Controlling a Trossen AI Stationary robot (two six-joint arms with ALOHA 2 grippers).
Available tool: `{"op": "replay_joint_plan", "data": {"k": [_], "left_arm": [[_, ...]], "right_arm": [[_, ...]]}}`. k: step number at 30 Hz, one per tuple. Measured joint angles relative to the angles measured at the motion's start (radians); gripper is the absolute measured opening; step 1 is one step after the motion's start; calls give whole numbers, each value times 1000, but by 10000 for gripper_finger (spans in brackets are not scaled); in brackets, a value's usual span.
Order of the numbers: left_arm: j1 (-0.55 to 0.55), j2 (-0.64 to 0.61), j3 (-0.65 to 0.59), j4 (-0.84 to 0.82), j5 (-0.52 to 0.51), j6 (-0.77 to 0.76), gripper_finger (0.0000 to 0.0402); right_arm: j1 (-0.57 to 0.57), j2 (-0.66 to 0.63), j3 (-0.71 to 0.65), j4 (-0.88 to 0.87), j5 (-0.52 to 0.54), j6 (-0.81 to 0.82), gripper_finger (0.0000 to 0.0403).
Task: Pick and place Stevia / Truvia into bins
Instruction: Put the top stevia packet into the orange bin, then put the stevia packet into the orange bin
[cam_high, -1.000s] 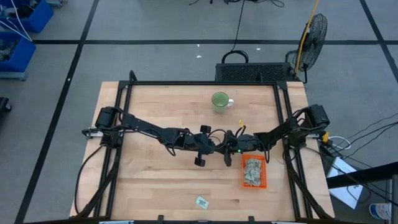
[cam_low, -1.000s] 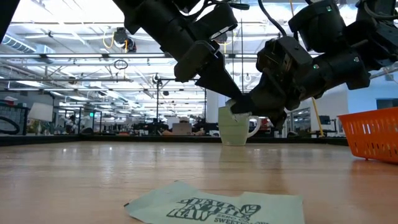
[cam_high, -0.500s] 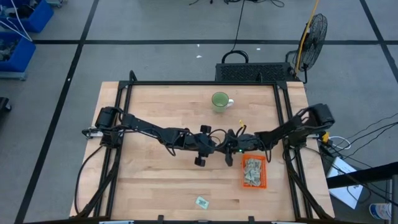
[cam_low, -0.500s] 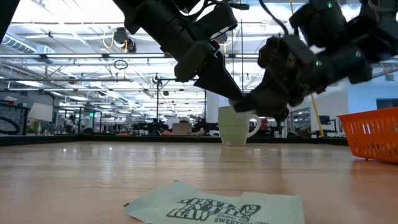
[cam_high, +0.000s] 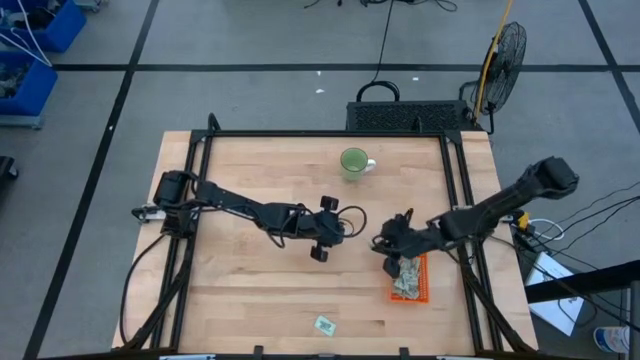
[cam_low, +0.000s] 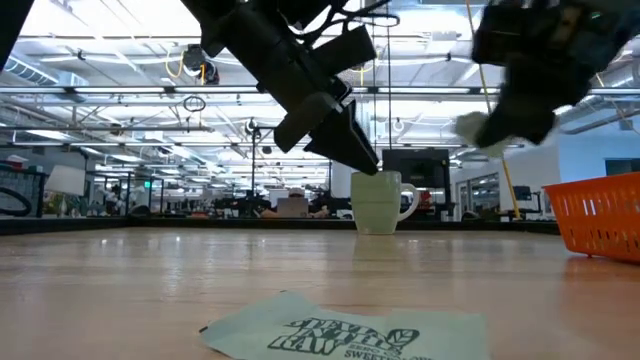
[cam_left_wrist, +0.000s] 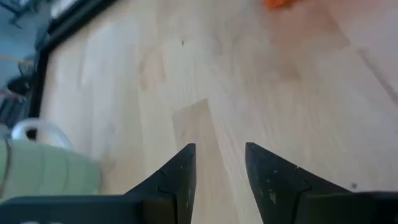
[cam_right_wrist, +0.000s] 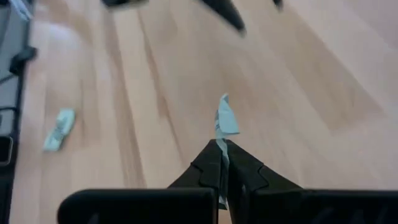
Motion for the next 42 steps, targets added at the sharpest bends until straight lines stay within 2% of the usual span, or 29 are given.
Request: {"op": "replay_joint_plan", "data": {"k": [4, 8, 11, 14, 22, 26, 31, 35, 39, 42], "left_arm": [[16, 0, 0, -13, 0, -54, 145], [35, 0, 0, -13, 0, -70, 145], [50, 0, 0, 1, 0, -83, 145], [67, 0, 0, 18, 2, -100, 145], [98, 0, 0, 19, 14, -99, 145], [105, 0, 0, 13, 102, -98, 145], [105, 0, 0, 12, 262, -91, 145], [104, 0, 0, 8, 363, -92, 145], [98, 0, 0, -29, 413, -95, 145], [90, 0, 0, -77, 481, -96, 145]], "right_arm": [[76, -46, 10, -207, -6, 222, 1], [169, -71, 10, -358, -123, 461, 4], [231, -73, 10, -413, -188, 554, 5], [270, -73, 10, -440, -195, 591, 6], [274, -71, 9, -436, -191, 577, 34], [274, -71, 9, -413, -193, 575, 50], [274, -71, 8, -342, -188, 557, 63], [274, -71, 8, -199, -120, 417, 62], [274, -71, 8, -11, -29, 245, 60], [274, -71, 8, 82, 54, 54, 60]]}}
